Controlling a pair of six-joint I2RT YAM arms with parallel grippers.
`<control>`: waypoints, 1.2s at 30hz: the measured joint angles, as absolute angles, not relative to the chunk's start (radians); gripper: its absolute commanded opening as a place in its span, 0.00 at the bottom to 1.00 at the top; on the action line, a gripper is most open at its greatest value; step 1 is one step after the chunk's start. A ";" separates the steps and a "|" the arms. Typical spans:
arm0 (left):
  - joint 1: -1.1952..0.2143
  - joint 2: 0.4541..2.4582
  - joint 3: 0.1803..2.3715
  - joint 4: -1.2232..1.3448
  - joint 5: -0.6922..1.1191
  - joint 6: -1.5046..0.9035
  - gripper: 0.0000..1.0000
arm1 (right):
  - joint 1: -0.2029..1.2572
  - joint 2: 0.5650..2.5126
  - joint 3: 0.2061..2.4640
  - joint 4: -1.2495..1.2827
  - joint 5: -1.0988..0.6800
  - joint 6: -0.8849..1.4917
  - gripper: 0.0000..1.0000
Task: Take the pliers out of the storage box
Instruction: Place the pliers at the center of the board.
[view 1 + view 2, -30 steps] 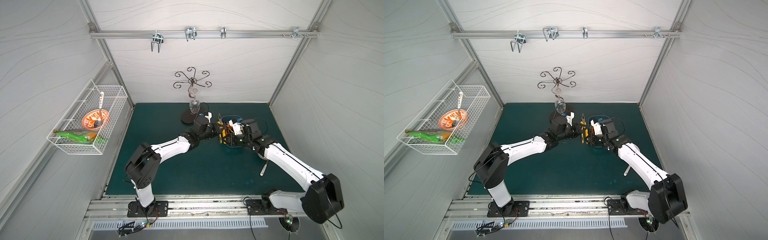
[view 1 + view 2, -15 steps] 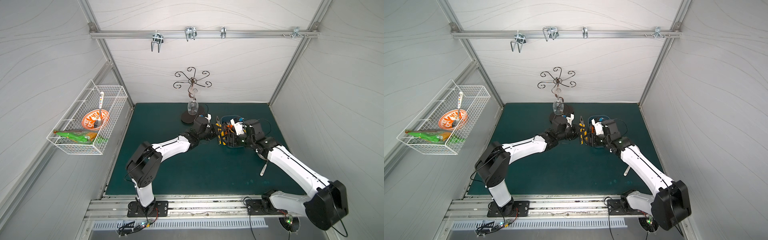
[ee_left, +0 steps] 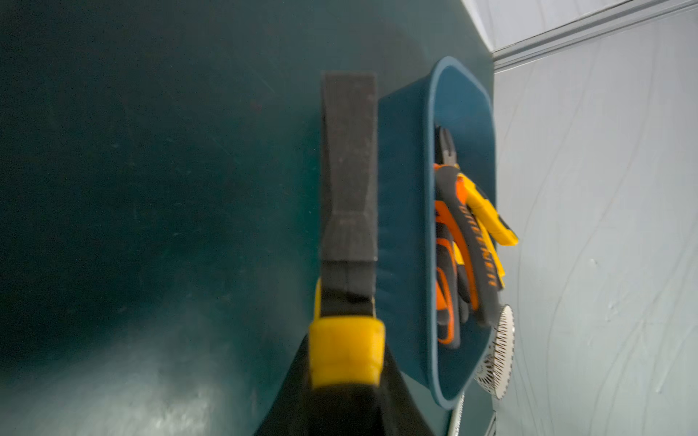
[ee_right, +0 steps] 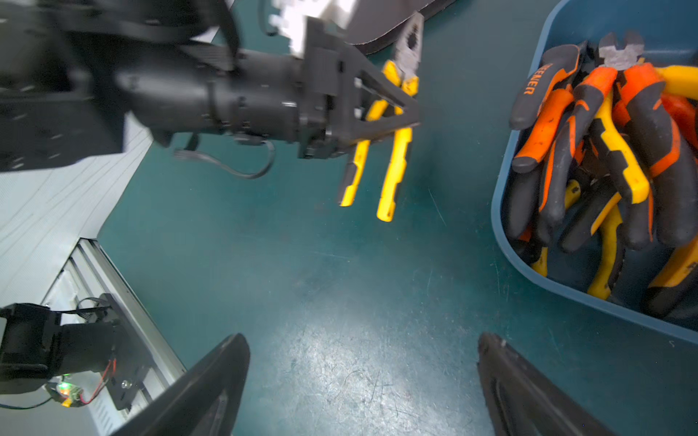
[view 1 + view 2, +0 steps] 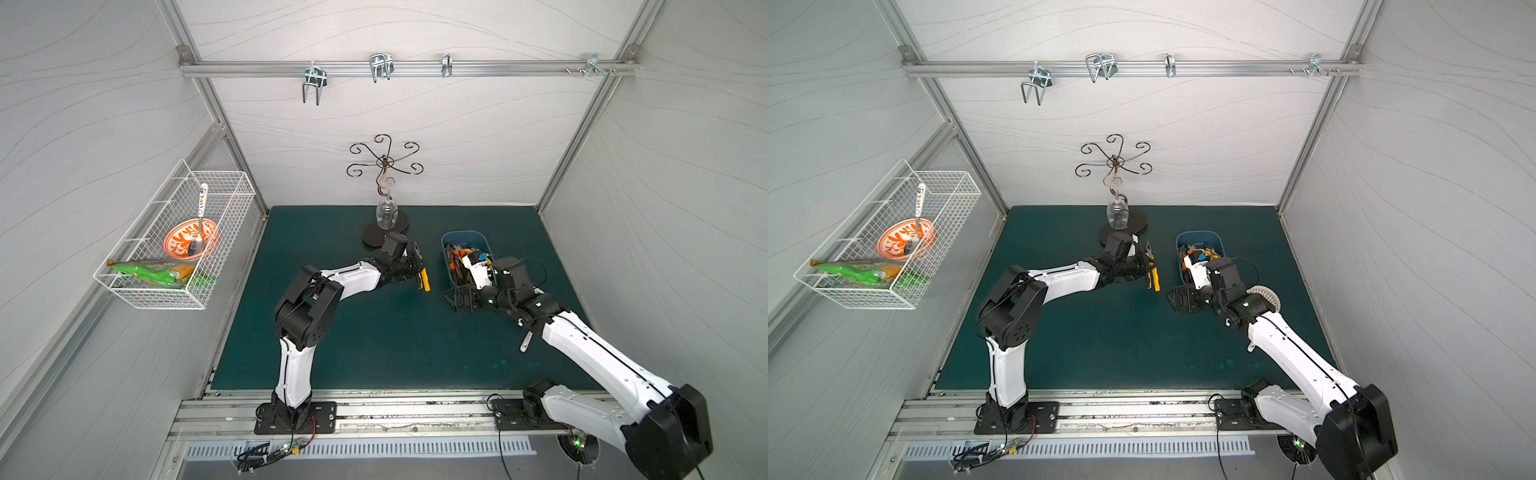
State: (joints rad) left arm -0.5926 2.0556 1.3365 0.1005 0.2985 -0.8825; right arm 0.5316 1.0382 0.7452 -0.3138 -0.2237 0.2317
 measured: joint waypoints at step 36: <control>-0.562 2.322 1.700 -0.108 0.330 -0.823 0.73 | 0.559 0.990 0.656 -0.167 -0.033 0.185 0.99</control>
State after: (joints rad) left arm -0.5625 2.3222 1.7004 -0.1081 0.3298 -0.8234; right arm 0.5587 0.9901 0.6563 -0.1669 -0.0334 0.1848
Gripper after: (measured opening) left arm 0.679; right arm 0.989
